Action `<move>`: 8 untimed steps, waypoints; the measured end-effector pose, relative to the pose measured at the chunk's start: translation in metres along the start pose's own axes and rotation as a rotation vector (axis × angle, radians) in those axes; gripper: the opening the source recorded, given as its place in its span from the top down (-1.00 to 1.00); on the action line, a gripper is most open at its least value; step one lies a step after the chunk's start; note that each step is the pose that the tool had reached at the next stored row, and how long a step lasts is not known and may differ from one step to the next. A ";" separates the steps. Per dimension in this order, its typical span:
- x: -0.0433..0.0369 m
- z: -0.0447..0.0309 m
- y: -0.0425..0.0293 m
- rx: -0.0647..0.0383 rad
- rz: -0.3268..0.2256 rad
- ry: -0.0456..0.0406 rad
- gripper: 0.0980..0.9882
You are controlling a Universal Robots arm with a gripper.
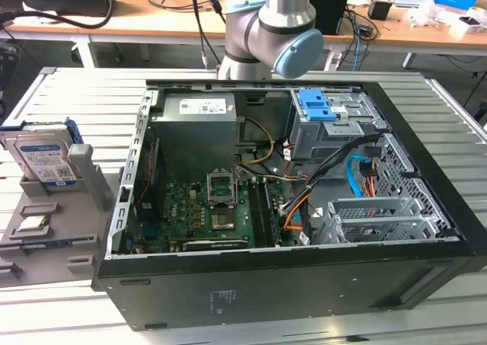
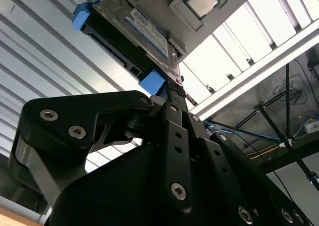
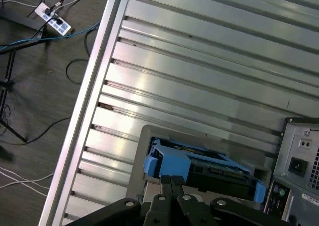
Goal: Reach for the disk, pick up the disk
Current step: 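Pick up the disk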
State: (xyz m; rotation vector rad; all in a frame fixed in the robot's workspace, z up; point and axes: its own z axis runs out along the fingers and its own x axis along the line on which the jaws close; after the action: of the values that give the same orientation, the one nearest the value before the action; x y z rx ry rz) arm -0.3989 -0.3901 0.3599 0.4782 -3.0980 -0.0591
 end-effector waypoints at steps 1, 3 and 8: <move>0.0000 0.0000 0.0000 0.000 -0.009 0.0003 0.98; 0.0000 0.0000 0.0000 0.000 -0.031 0.0011 0.98; 0.0000 0.0000 0.0000 0.000 -0.084 0.0032 0.98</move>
State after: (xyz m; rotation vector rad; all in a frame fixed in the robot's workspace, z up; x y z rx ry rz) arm -0.3989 -0.3901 0.3599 0.6074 -3.0737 -0.0586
